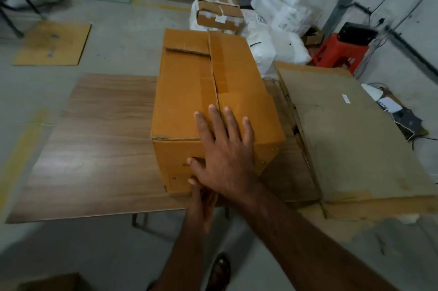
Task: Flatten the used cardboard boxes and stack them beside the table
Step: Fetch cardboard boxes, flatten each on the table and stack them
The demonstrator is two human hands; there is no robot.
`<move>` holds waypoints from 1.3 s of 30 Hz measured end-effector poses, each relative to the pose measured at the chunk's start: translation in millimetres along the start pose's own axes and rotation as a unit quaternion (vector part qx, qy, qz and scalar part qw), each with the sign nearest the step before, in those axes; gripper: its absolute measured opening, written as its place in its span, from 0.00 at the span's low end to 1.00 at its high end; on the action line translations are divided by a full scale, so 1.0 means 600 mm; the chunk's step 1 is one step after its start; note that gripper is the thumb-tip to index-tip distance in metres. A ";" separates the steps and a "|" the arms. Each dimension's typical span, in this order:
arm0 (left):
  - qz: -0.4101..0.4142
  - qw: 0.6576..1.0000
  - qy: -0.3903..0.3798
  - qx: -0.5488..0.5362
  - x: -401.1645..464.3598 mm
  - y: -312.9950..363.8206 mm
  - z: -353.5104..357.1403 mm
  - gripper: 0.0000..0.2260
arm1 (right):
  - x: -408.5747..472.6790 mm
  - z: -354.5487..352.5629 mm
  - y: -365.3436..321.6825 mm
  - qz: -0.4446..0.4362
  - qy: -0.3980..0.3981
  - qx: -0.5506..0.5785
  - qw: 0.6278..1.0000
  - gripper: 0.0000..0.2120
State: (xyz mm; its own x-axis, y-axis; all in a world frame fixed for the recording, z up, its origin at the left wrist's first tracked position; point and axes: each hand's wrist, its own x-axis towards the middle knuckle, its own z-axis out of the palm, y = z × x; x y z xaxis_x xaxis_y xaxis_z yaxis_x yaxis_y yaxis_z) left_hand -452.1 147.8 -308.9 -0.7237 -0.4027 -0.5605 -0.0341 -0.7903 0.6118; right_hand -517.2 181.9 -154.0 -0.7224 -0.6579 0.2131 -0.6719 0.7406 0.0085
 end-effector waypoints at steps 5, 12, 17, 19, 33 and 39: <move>-0.039 0.994 0.035 0.099 0.006 -0.015 -0.018 0.13 | -0.001 0.010 -0.002 -0.001 -0.020 0.005 1.000 0.46; -0.002 0.969 0.229 0.090 -0.019 0.051 -0.082 0.16 | 0.002 -0.029 0.005 -0.047 -0.099 0.074 0.991 0.45; 0.185 0.917 0.327 0.132 0.009 0.313 -0.019 0.16 | 0.103 -0.085 0.087 0.091 -0.030 0.265 0.959 0.33; 0.227 0.907 0.259 0.244 0.012 0.390 0.047 0.18 | 0.165 -0.078 0.136 0.197 -0.021 0.292 0.936 0.39; 0.169 0.716 0.240 0.633 0.081 0.444 0.261 0.55 | 0.178 -0.088 0.204 0.338 -0.109 0.586 0.728 0.63; 0.203 0.596 0.123 0.767 0.102 0.510 0.326 0.38 | 0.009 -0.183 0.093 0.291 -0.205 0.702 0.617 0.52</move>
State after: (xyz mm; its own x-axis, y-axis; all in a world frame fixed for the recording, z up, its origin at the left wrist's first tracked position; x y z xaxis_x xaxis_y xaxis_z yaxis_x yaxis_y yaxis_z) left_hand -641.9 -28.1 -46.8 -0.7705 -0.6217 -0.1409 -0.6170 0.6718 0.4099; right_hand -540.7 234.7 -45.2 -0.6950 -0.5295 -0.4864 0.4489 0.2090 -0.8688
